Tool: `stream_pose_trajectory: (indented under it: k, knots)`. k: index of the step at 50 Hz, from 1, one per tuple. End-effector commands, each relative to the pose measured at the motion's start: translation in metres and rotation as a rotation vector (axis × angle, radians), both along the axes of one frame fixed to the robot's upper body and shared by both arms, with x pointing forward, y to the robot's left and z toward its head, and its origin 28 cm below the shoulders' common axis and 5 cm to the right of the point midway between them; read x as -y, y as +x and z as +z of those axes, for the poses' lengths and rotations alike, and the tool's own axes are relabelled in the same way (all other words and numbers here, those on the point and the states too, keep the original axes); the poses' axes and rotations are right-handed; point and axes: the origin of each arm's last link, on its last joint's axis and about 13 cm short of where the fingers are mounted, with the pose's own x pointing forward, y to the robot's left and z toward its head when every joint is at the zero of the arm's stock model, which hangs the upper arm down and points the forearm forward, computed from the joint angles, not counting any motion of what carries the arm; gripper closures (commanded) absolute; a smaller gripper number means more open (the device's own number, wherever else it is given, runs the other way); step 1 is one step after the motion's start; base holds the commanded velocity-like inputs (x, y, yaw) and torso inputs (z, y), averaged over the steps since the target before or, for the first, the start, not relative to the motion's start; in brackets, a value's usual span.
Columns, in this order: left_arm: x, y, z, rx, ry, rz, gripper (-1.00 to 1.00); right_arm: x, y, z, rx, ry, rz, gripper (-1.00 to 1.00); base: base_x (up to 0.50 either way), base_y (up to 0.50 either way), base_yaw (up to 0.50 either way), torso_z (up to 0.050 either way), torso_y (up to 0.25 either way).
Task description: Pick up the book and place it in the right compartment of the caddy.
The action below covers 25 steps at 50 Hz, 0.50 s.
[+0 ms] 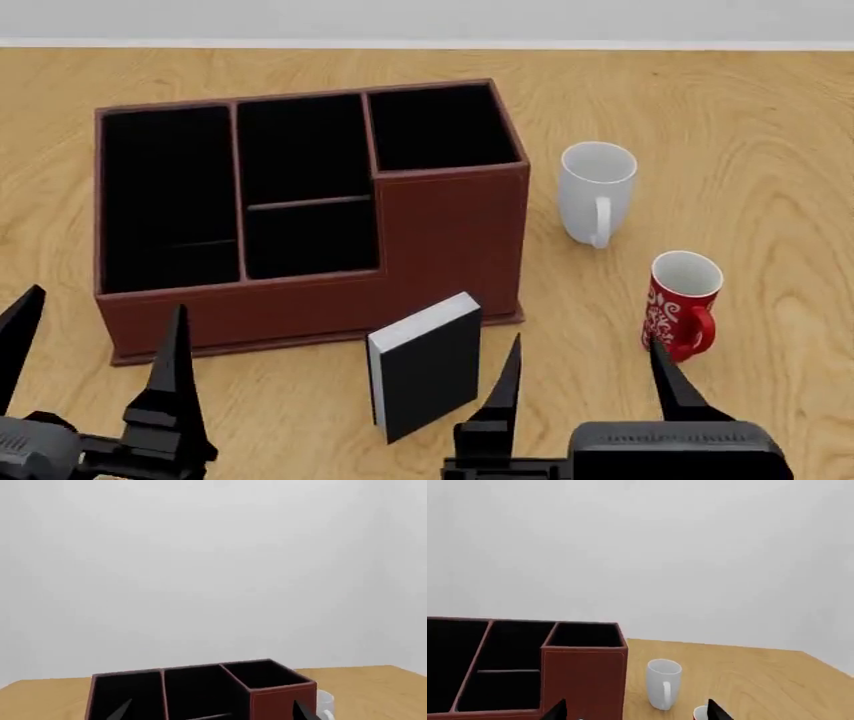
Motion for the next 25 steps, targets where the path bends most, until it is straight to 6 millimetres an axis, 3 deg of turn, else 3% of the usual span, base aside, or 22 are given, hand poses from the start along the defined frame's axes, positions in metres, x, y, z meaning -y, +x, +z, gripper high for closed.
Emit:
stream_pose_trajectory:
  k: [1, 10, 16, 25]
  knots:
    - [0.001, 0.002, 0.033, 0.07, 0.032, -0.036, -1.0, -0.001, -0.009, 0.019, 0.056, -0.073, -0.041, -1.0, 0.0, 0.0, 0.0, 0.05, 0.0]
    - [0.002, -0.004, 0.032, 0.08, 0.05, -0.046, -1.0, 0.0, -0.003, 0.018, 0.015, -0.093, -0.043, -1.0, 0.0, 0.0, 0.0, 0.05, 0.0]
    - [0.004, -0.007, 0.034, 0.095, 0.049, -0.07, -1.0, -0.003, -0.004, 0.017, 0.013, -0.07, -0.027, -1.0, 0.0, 0.0, -0.04, 0.0, 0.0]
    - [0.004, -0.009, 0.037, 0.101, 0.064, -0.063, -1.0, -0.002, -0.011, 0.022, 0.022, -0.046, -0.027, -1.0, -0.03, 0.0, -0.5, 0.0, 0.0]
